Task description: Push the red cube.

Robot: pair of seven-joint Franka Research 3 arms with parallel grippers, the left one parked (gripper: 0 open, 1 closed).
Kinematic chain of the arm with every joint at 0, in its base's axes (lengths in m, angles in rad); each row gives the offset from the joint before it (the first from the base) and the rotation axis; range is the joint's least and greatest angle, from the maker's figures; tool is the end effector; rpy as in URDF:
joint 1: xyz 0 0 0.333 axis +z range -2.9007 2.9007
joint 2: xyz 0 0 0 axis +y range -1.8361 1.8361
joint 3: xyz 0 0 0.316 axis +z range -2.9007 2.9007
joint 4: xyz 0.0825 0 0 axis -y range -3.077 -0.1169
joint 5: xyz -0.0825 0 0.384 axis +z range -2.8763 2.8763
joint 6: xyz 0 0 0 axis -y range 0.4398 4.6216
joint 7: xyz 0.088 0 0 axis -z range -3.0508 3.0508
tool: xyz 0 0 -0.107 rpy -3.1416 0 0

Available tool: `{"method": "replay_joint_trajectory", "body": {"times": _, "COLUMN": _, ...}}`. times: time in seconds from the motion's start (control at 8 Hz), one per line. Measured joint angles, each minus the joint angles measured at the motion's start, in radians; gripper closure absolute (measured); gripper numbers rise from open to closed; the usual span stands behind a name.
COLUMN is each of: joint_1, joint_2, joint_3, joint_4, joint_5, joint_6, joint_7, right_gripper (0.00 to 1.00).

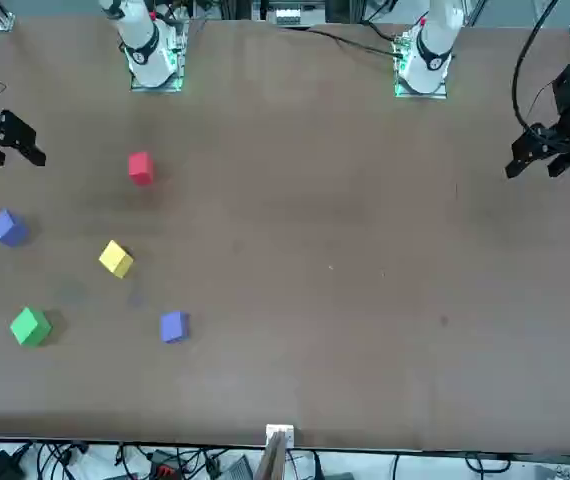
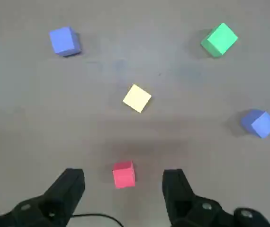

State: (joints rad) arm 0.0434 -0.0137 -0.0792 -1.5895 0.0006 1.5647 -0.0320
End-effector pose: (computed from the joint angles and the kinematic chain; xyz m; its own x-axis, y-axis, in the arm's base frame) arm 0.5490 -0.0199 0.6227 0.9999 -0.0038 -0.0111 -0.0038 -1.0000 -0.0020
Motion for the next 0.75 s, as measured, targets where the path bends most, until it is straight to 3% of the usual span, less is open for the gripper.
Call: {"method": "replay_joint_trajectory", "body": {"times": 0.75, "joint_1": 0.0, "joint_2": 0.002, "joint_3": 0.002, "joint_4": 0.0, "joint_5": 0.0, "joint_6": -0.002, "joint_7": 0.079, "right_gripper": 0.0}}
